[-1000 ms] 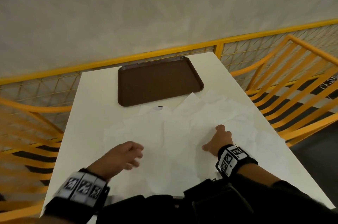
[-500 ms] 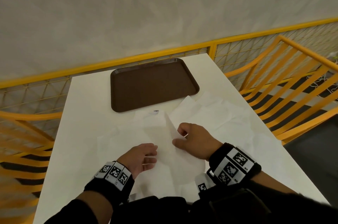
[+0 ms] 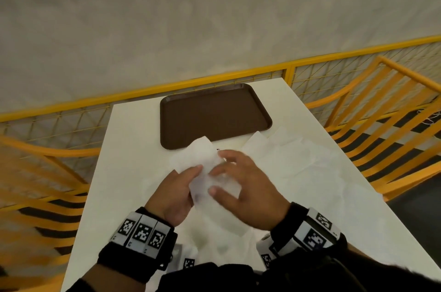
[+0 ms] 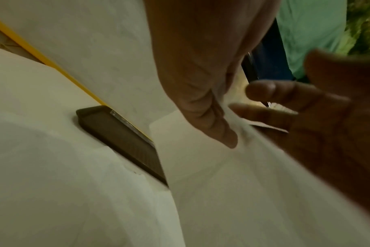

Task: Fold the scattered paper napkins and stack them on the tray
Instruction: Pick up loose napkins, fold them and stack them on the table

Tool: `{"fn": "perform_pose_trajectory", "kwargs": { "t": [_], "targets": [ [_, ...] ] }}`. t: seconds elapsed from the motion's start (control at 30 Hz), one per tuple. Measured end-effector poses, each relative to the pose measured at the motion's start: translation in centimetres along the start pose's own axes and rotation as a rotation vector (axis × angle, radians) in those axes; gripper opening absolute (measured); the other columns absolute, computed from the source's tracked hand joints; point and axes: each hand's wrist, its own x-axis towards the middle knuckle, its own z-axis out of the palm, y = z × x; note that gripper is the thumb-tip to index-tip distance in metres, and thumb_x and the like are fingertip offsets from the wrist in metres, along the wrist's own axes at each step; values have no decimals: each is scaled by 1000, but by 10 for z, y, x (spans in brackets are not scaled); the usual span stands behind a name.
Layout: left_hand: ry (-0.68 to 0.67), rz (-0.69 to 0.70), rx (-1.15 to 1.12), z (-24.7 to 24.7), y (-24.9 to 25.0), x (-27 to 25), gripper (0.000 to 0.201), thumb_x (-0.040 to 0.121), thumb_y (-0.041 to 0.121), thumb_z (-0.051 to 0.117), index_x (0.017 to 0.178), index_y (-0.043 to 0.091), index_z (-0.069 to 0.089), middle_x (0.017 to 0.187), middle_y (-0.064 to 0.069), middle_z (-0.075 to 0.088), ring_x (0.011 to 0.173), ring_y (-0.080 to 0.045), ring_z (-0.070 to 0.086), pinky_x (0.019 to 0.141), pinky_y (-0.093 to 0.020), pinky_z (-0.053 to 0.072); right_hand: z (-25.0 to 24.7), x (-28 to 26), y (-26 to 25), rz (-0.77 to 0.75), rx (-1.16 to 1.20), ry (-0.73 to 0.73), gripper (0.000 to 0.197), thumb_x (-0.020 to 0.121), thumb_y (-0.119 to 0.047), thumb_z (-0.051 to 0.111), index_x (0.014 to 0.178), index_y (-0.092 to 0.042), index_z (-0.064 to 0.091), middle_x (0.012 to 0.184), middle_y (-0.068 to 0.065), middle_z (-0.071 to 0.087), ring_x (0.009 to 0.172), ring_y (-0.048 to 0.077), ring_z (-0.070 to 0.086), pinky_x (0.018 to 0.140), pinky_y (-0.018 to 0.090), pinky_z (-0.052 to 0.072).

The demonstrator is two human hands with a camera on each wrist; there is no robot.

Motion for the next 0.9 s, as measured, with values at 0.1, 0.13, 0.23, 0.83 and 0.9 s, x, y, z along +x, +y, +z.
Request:
{"fn": "perform_pose_trajectory", "kwargs": {
  "t": [0.1,0.13,0.23,0.83,0.9],
  "targets": [
    [-32,47,5,-7,16,-10,35,92,15,47,126,11,57,121,-11,66,113,-29,62,98,-45,46,-24,4,3,259,169,143,44,76,-57,66,110,-31,55,111,-14,60,104,0,54,88,21,46],
    [-62,59,7,-9,21,-13,37,89,16,50,125,11,57,120,-11,67,112,-28,63,98,-45,46,-31,4,3,347,228,92,41,75,-53,70,108,-31,57,103,-14,64,97,-1,58,83,18,45],
    [-136,82,10,-12,33,-19,35,83,14,56,118,13,62,115,-10,69,108,-27,66,91,-40,54,-39,4,0,411,354,-24,28,74,-42,77,96,-28,66,81,-10,70,80,1,65,74,16,47],
    [195,122,359,-12,25,-13,31,88,29,62,116,19,53,113,-8,65,99,-23,65,89,-41,52,-20,13,-7,275,90,126,25,81,-24,66,63,-18,50,57,-7,55,53,3,50,53,13,40],
    [333,134,536,-17,21,-13,44,77,40,72,109,17,53,109,-10,62,91,-22,65,87,-39,53,-15,14,-6,230,-15,212,26,81,-21,62,62,-18,45,63,-3,56,60,6,52,55,15,40]
  ]
}}
